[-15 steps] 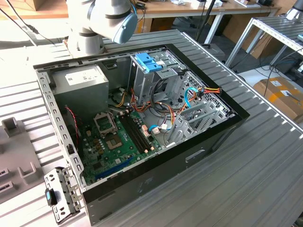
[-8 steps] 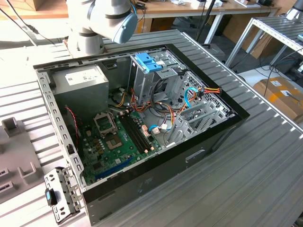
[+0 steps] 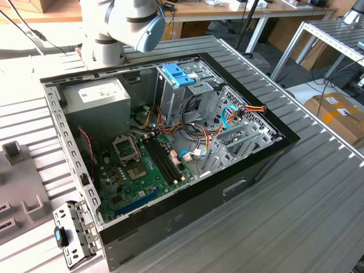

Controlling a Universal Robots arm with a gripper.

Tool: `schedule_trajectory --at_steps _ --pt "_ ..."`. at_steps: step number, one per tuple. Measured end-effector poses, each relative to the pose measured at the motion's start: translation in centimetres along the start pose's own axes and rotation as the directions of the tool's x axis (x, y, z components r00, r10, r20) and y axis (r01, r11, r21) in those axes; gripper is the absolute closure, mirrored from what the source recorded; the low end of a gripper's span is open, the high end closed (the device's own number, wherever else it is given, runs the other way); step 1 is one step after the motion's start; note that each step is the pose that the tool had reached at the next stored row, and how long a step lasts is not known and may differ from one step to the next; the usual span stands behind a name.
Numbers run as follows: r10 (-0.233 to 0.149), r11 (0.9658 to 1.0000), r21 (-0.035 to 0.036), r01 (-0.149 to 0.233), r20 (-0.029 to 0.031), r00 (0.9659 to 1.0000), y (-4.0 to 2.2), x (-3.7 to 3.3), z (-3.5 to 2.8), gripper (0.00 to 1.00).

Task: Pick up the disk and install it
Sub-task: 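Pick up the disk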

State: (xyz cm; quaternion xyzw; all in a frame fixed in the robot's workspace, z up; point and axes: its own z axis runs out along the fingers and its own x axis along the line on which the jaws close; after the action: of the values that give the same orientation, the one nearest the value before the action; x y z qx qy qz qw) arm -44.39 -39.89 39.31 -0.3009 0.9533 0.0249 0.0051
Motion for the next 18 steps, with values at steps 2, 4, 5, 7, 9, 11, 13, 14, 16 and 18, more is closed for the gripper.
schedule_trajectory --at_steps 2,4,5,7,9,11,13,14,16,18 --pt "-0.008 1.0 -0.0002 0.008 -0.0004 1.0 0.0 0.0 0.0 0.89" --pt "-0.015 0.9999 -0.0004 0.015 -0.0007 0.9999 0.0 0.0 0.0 0.89" --pt "-0.02 0.9998 -0.0005 0.02 -0.0009 0.9998 0.0 0.0 0.0 0.89" --pt "-0.027 0.9996 -0.0007 0.027 -0.0012 0.9996 0.0 0.0 0.0 0.89" --pt "-0.035 0.9994 -0.0009 0.035 -0.0016 0.9994 0.0 0.0 0.0 0.89" --pt "-0.042 0.9991 -0.0011 0.042 -0.0019 0.9991 0.0 0.0 0.0 0.89" --pt "-0.049 0.9988 -0.0013 0.049 -0.0022 0.9988 0.0 0.0 0.0 0.89" --pt "-0.051 0.9987 -0.0013 0.051 -0.0023 0.9987 0.0 0.0 0.0 0.89" --pt "-0.057 0.9984 -0.0015 0.057 -0.0025 0.9984 0.0 0.0 0.0 0.89" --pt "-0.065 0.9979 -0.0017 0.065 -0.0028 0.9979 0.0 0.0 0.0 0.89"
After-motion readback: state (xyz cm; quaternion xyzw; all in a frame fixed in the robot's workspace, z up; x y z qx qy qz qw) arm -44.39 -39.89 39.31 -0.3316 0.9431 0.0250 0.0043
